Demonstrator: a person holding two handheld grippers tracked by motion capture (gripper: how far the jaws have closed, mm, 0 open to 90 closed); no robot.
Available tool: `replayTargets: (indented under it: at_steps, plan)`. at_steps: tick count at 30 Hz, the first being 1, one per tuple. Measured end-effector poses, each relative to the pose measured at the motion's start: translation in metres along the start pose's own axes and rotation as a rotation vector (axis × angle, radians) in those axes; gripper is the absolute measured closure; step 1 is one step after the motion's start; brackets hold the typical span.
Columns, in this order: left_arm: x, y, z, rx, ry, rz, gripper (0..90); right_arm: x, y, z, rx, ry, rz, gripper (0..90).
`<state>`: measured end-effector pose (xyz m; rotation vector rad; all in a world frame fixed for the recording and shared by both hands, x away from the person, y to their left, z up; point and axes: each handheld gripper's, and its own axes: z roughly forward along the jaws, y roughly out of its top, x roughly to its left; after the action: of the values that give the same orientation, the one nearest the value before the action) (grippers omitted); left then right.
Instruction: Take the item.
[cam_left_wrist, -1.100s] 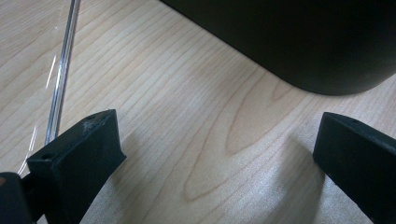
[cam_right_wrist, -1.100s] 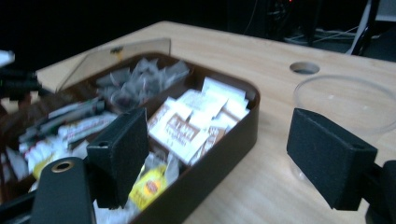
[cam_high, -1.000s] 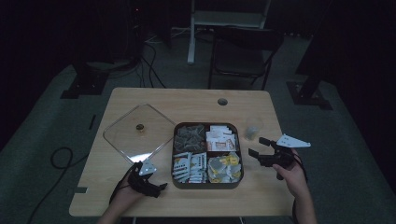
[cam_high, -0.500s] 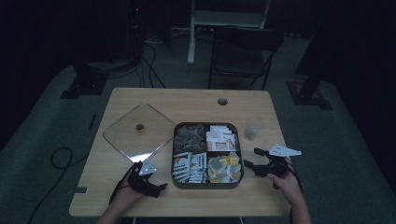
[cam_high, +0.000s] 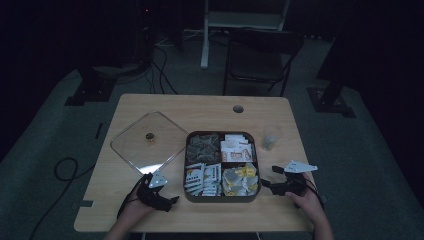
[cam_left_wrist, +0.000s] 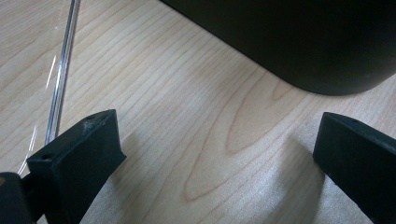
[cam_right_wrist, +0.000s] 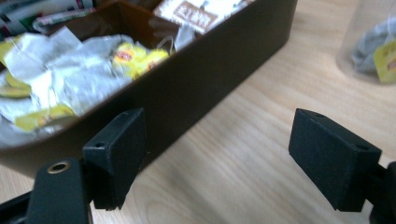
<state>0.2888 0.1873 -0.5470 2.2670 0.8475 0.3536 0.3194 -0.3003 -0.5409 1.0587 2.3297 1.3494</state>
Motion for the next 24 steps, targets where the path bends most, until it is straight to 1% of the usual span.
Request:
replayTargets:
  at_steps: [3, 7, 9, 13, 17, 20, 24]
  plan:
    - [0.0, 0.0, 0.0, 0.0, 0.0, 0.0, 1.6, 0.001, -0.004, 0.001, 0.038, -0.024, -0.02, 18.5]
    - [0.0, 0.0, 0.0, 0.0, 0.0, 0.0, 1.6, 0.004, -0.007, 0.003, 0.085, -0.03, -0.036, 17.6]
    - [0.0, 0.0, 0.0, 0.0, 0.0, 0.0, 1.6, 0.005, -0.007, 0.003, 0.09, -0.04, -0.044, 17.6]
    - [0.0, 0.0, 0.0, 0.0, 0.001, 0.0, 1.6, 0.005, -0.007, 0.005, 0.118, -0.051, -0.048, 17.6]
    - [0.0, 0.0, 0.0, 0.0, 0.0, 0.0, 1.6, 0.007, -0.006, 0.009, 0.158, -0.058, -0.073, 17.3]
    - [0.0, 0.0, 0.0, 0.0, 0.001, 0.0, 1.6, 0.009, -0.004, 0.012, 0.162, -0.057, -0.083, 17.3]
    - [0.0, 0.0, 0.0, 0.0, 0.001, 0.0, 1.6, 0.01, -0.004, 0.013, 0.172, -0.062, -0.1, 14.0]
